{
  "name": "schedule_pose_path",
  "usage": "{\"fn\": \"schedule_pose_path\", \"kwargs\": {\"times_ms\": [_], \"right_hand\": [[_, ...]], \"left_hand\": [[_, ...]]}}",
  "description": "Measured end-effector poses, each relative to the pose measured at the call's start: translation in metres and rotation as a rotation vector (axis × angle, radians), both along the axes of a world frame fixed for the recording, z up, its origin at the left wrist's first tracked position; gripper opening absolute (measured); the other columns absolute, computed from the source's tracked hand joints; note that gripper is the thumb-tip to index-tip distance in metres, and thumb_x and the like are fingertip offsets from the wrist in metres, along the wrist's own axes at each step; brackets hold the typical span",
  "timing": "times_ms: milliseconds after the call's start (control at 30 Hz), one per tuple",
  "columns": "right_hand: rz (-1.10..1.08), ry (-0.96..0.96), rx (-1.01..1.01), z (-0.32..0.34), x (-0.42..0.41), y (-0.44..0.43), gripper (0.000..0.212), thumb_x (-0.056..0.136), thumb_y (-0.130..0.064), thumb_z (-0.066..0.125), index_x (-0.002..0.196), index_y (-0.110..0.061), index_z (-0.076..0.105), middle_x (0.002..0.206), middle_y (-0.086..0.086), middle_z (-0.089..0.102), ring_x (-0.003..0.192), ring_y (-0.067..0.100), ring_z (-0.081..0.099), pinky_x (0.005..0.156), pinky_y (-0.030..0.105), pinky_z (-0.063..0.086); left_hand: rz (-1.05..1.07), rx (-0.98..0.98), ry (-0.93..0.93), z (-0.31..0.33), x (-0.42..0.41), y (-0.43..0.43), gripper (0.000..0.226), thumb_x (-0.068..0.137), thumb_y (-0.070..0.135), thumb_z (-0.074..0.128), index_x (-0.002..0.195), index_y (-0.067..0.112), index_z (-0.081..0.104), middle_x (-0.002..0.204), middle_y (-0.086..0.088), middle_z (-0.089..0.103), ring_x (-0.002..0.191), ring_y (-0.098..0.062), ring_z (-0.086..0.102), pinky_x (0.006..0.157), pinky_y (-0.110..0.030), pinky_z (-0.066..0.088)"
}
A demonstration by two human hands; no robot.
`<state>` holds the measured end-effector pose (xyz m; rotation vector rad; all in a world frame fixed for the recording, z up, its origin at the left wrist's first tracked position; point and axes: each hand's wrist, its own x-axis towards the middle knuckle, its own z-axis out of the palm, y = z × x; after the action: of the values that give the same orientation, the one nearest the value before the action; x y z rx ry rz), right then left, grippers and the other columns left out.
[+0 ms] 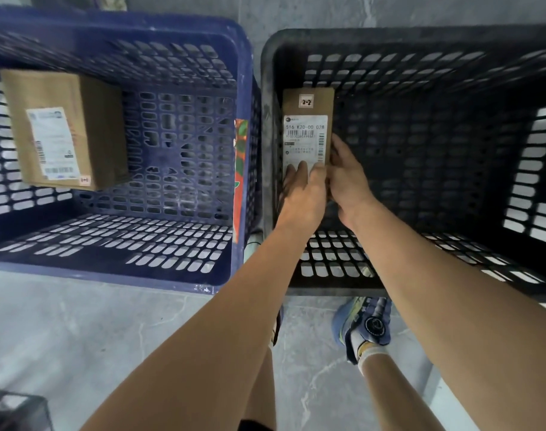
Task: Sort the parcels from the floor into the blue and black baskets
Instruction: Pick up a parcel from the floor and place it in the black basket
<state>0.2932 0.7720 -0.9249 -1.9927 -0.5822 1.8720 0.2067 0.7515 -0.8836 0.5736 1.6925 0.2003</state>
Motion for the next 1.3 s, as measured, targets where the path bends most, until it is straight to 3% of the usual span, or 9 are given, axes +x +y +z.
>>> {"fn": "schedule_pose_path", "kwargs": {"times_ms": [100,367,533,667,833,967,1133,1233,1300], "right_hand": [[-0.005,-0.025,-0.001,-0.003,-0.003,-0.002,0.063,0.102,-0.002,0.049,0.153,-0.037,0.049,0.134,-0.010,0.071,0.118,0.010,0.070,0.100,0.041,0.060],[-0.051,-0.025,-0.003,0.000,-0.006,-0.002,0.055,0.105,-0.005,0.052,0.152,-0.032,0.051,0.133,-0.009,0.071,0.115,0.008,0.071,0.097,0.035,0.061],[-0.044,-0.007,-0.007,-0.002,-0.018,-0.006,0.056,0.104,-0.006,0.056,0.152,-0.034,0.051,0.131,-0.011,0.071,0.116,0.009,0.070,0.098,0.037,0.061],[-0.044,-0.025,0.020,-0.007,-0.020,-0.006,0.058,0.101,-0.005,0.056,0.152,-0.032,0.051,0.131,-0.009,0.072,0.115,0.010,0.072,0.099,0.040,0.061],[-0.113,-0.007,0.029,-0.009,-0.015,-0.006,0.052,0.103,-0.004,0.057,0.149,-0.027,0.054,0.129,-0.006,0.073,0.115,0.012,0.072,0.100,0.039,0.060],[-0.100,0.006,0.025,-0.006,-0.014,-0.005,0.046,0.104,-0.005,0.054,0.138,-0.036,0.059,0.126,-0.009,0.073,0.113,0.012,0.073,0.100,0.039,0.060],[-0.131,0.062,-0.030,0.039,-0.002,0.002,0.057,0.108,-0.012,0.048,0.162,-0.028,0.038,0.156,-0.002,0.054,0.128,0.010,0.059,0.092,0.022,0.051],[-0.158,0.039,0.032,0.092,0.012,0.009,0.050,0.111,-0.023,0.047,0.161,-0.031,0.040,0.165,-0.005,0.042,0.145,0.011,0.045,0.118,0.033,0.038],[-0.167,0.038,0.095,0.138,0.026,0.015,0.047,0.112,-0.030,0.047,0.158,-0.034,0.043,0.165,-0.009,0.042,0.148,0.007,0.041,0.126,0.040,0.030]], "left_hand": [[0.006,-0.008,-0.008,-0.003,-0.003,-0.007,0.069,0.099,0.057,0.029,0.161,0.028,0.031,0.170,-0.001,0.023,0.156,-0.017,0.019,0.127,-0.047,0.017],[-0.001,-0.001,0.009,0.000,-0.004,-0.002,0.105,0.066,0.078,0.021,0.155,0.028,0.044,0.162,-0.004,0.038,0.152,-0.020,0.030,0.125,-0.047,0.023],[-0.019,-0.007,0.010,0.002,-0.013,-0.005,0.083,0.084,0.064,0.026,0.157,0.028,0.040,0.166,-0.007,0.033,0.154,-0.022,0.026,0.126,-0.048,0.021],[-0.047,-0.013,-0.040,0.000,-0.020,-0.008,0.070,0.099,0.058,0.031,0.162,0.026,0.031,0.172,-0.002,0.020,0.158,-0.015,0.015,0.129,-0.043,0.012],[-0.067,0.010,-0.023,0.000,-0.013,-0.008,0.084,0.089,0.062,0.027,0.163,0.024,0.031,0.173,-0.002,0.016,0.159,-0.010,0.005,0.130,-0.042,0.005],[-0.056,0.010,0.001,0.007,-0.010,-0.006,0.083,0.088,0.064,0.028,0.162,0.025,0.032,0.172,-0.003,0.020,0.159,-0.014,0.010,0.129,-0.044,0.010],[-0.053,0.008,-0.023,0.048,-0.007,0.007,0.057,0.108,0.051,0.028,0.160,0.028,0.035,0.167,-0.005,0.032,0.155,-0.021,0.025,0.127,-0.048,0.019],[-0.007,0.025,-0.040,0.102,0.004,0.018,0.059,0.106,0.057,0.032,0.158,0.031,0.037,0.165,0.000,0.035,0.152,-0.020,0.029,0.123,-0.042,0.024],[0.024,0.041,-0.070,0.151,0.012,0.028,0.058,0.106,0.057,0.035,0.158,0.031,0.039,0.164,0.003,0.037,0.150,-0.017,0.031,0.120,-0.036,0.024]]}}
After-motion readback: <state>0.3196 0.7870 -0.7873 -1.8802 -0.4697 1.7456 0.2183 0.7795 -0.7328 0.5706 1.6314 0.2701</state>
